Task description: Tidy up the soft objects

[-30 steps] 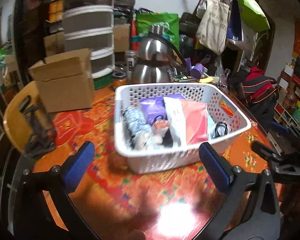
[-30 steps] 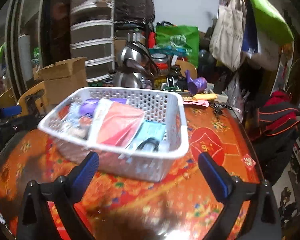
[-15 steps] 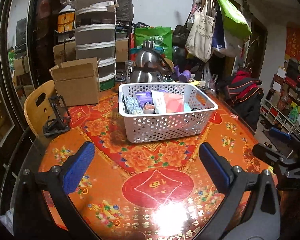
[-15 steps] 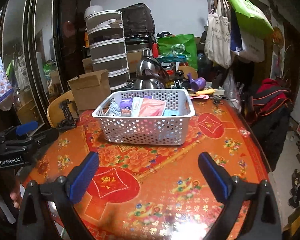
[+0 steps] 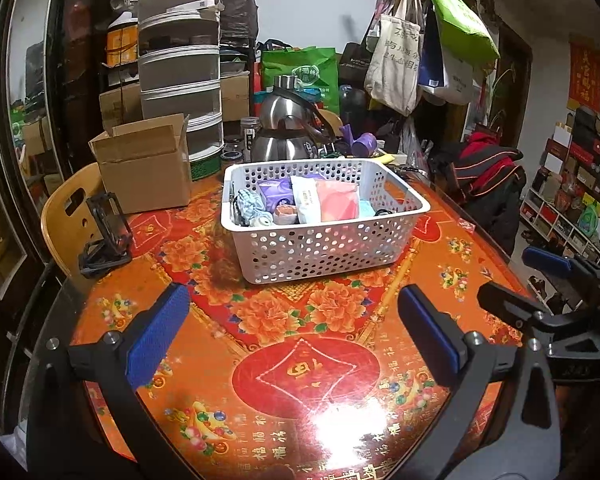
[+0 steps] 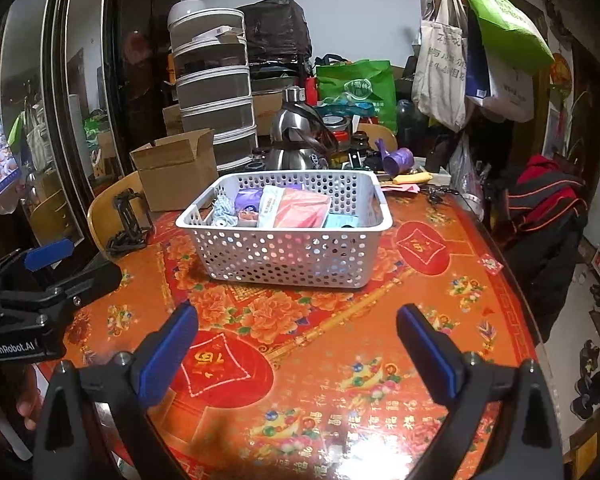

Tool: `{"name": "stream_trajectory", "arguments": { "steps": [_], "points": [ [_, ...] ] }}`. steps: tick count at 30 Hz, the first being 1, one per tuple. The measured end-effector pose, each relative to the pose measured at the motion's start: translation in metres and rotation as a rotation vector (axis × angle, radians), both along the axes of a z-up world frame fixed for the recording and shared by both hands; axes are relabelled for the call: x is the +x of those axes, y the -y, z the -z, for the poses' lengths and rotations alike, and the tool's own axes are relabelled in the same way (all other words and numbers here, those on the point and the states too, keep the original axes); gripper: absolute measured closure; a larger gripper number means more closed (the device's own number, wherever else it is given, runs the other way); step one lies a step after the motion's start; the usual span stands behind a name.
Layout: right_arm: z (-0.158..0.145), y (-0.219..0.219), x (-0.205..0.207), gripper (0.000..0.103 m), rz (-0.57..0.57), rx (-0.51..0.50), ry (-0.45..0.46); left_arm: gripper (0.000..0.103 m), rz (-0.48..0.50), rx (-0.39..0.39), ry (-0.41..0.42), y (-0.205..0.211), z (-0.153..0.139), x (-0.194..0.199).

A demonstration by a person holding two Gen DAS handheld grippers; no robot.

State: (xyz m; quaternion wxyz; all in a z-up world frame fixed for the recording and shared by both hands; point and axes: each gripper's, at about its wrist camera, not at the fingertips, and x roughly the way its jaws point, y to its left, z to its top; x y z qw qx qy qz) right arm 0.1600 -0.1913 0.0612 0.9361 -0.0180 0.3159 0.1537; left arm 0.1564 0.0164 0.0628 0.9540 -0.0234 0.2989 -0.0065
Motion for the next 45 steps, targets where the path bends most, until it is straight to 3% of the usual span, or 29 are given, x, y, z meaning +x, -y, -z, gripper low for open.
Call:
{"name": "stream_trajectory", "arguments": {
  "steps": [45],
  "points": [
    [-0.0028,0.008,-0.0049,0.004,0.017,0.006,0.006,0.0,0.016,-0.005,-0.017,0.0041,0.0078,-0.0037]
  ]
}}
